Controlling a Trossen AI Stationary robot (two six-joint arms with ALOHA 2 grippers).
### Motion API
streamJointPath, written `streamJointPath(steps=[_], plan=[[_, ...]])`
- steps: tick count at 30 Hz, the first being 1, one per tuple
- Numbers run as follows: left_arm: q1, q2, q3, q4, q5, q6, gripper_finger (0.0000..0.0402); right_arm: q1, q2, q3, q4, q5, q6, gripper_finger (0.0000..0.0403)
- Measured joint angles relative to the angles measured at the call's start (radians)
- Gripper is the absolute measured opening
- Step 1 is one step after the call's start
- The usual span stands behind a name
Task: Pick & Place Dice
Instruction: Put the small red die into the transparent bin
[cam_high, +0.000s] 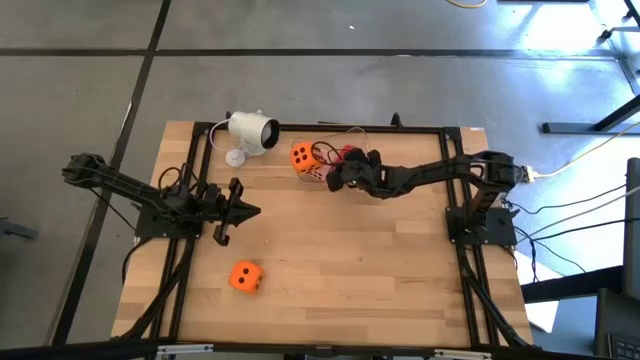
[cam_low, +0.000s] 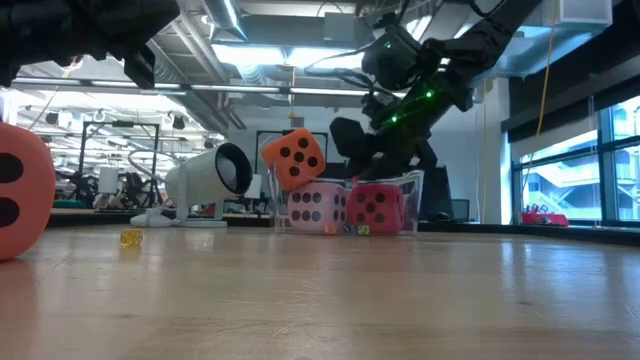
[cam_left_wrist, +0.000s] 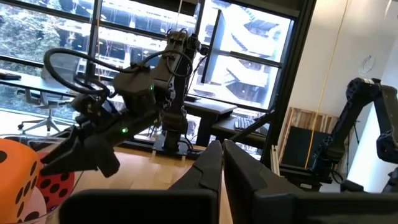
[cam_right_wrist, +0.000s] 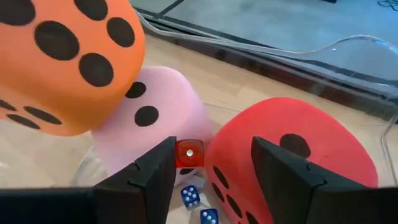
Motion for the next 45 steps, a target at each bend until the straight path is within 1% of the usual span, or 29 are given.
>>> streamJointPath(steps=[9, 16, 22, 29, 30, 33, 34, 35, 38, 39, 40, 43, 45], plan=[[0.0, 0.0, 0.0, 0.0, 0.0, 0.0, 0.0013, 0.004, 0.004, 0.002, 0.017, 0.022, -0.006, 0.0207], [0.0, 0.0, 0.0, 0.0, 0.0, 0.0, 0.0008, 0.03, 0.004, 0.071, 0.021, 0.013, -0.035, 0.0207], [0.0, 0.0, 0.0, 0.0, 0.0, 0.0, 0.0012, 0.058, 0.003, 0.125, 0.019, 0.012, -0.049, 0.0207], [0.0, 0.0, 0.0, 0.0, 0.0, 0.0, 0.0011, 0.076, 0.002, 0.15, -0.038, 0.014, -0.096, 0.0207], [0.0, 0.0, 0.0, 0.0, 0.0, 0.0, 0.001, 0.076, 0.002, 0.15, -0.054, 0.009, -0.105, 0.0207], [0.0, 0.0, 0.0, 0.0, 0.0, 0.0, 0.0011, 0.076, 0.002, 0.15, -0.097, -0.055, -0.146, 0.0207], [0.0, 0.0, 0.0, 0.0, 0.0, 0.0, 0.0012, 0.076, 0.002, 0.15, -0.1, -0.058, -0.153, 0.0207], [0.0, 0.0, 0.0, 0.0, 0.0, 0.0, 0.0013, 0.076, 0.002, 0.15, -0.097, -0.039, -0.151, 0.0207], [0.0, 0.0, 0.0, 0.0, 0.0, 0.0, 0.0012, 0.077, 0.002, 0.15, -0.088, 0.067, -0.089, 0.0207], [0.0, 0.0, 0.0, 0.0, 0.0, 0.0, 0.0011, 0.076, 0.002, 0.15, -0.084, 0.072, -0.078, 0.0207], [0.0, 0.0, 0.0, 0.0, 0.0, 0.0, 0.001, 0.075, 0.002, 0.15, -0.08, 0.054, -0.077, 0.0207], [0.0, 0.0, 0.0, 0.0, 0.0, 0.0, 0.001, 0.072, 0.002, 0.15, -0.081, -0.057, -0.109, 0.0207], [0.0, 0.0, 0.0, 0.0, 0.0, 0.0, 0.0012, 0.072, 0.002, 0.15, -0.08, -0.061, -0.107, 0.0207]])
